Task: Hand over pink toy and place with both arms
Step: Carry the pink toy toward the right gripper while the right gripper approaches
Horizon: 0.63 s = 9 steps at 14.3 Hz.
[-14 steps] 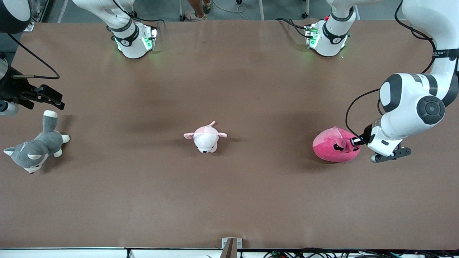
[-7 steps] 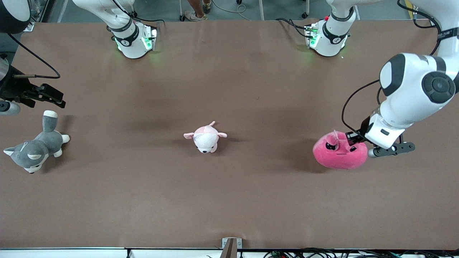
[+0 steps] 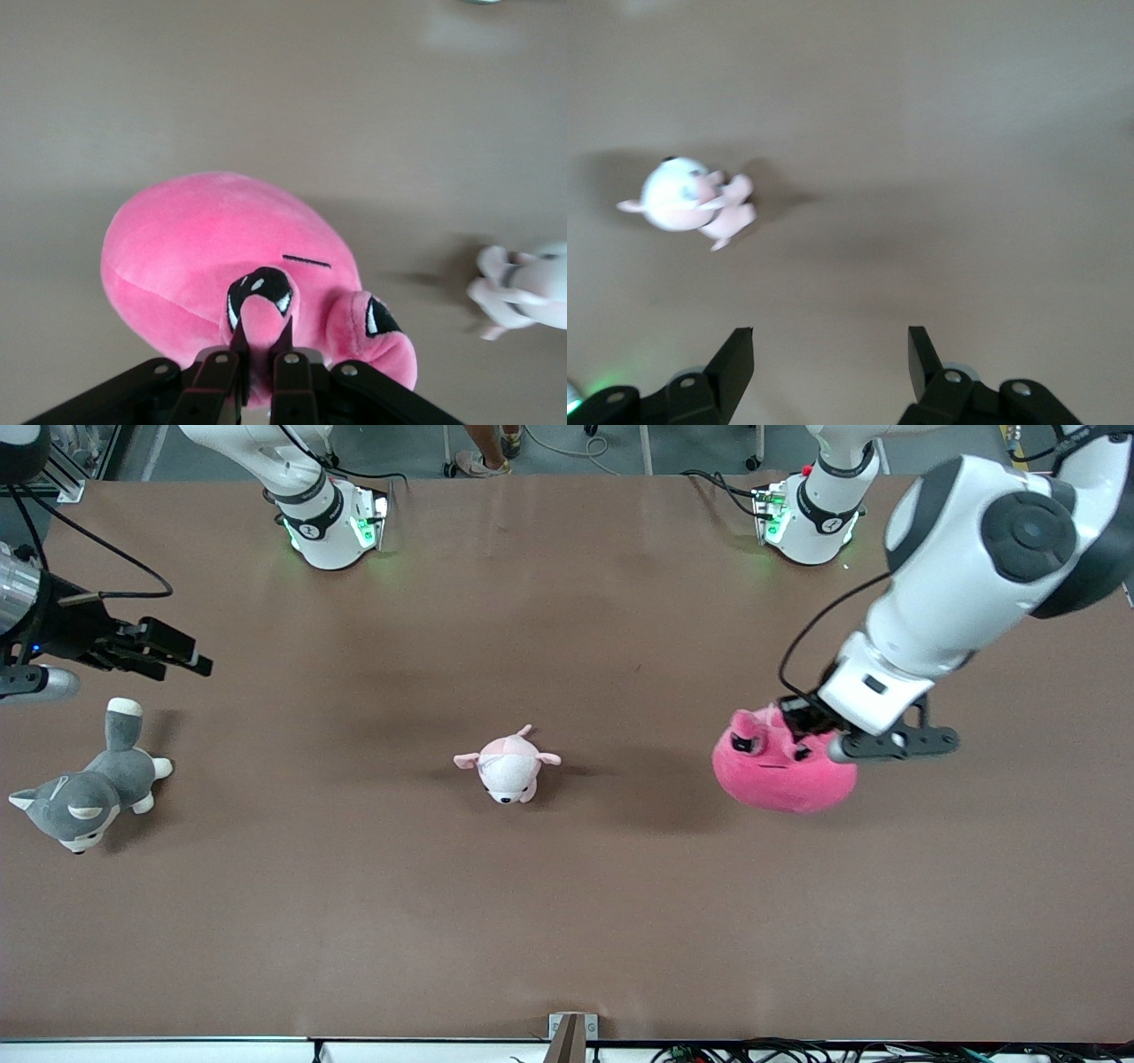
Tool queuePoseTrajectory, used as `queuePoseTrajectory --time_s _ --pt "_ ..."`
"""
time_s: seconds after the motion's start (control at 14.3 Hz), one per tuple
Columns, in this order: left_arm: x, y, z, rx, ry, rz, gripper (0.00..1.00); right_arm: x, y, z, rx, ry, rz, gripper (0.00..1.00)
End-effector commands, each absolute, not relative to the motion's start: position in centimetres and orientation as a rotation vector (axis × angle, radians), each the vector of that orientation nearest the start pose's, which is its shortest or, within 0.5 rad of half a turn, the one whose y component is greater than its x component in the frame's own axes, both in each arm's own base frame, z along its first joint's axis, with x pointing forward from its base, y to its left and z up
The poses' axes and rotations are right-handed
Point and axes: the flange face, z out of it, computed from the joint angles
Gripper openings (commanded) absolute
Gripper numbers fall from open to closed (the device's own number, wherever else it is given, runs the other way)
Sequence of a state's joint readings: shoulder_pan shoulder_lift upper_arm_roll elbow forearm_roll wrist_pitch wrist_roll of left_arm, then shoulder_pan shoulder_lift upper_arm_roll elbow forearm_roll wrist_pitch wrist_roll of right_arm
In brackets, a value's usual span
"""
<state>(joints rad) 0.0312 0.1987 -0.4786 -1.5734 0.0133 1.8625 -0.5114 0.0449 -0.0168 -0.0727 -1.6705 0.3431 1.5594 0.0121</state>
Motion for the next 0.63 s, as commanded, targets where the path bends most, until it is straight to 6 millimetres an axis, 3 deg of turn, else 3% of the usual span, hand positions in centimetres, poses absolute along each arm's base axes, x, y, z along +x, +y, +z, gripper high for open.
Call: queuePoseTrajectory --time_s 0.0,0.14,0.28,0.42,0.56 --pt "55.9 -29.7 57.6 -3.298 -0.18 -0.124 0.0 54.3 3.6 60.0 -2.658 0.086 0.16 0.76" --pt "54.1 -34.1 57.9 -3.32 -0.3 -0.088 0.0 54.3 4.4 60.3 -2.593 0.079 0.159 0.76" --pt "51.5 -39.1 58.7 -3.351 -0.267 -0.079 0.0 54.0 6.1 60.6 -2.529 0.043 0.188 0.75" --pt "50.4 -41.8 58.6 -3.371 -0.296 -0.036 0.0 53.8 7.8 60.8 -2.498 0.013 0.202 0.75" --pt "48.5 -46.1 58.6 -3.397 -0.37 0.019 0.0 53.6 9.8 61.2 -2.434 -0.018 0.211 0.74"
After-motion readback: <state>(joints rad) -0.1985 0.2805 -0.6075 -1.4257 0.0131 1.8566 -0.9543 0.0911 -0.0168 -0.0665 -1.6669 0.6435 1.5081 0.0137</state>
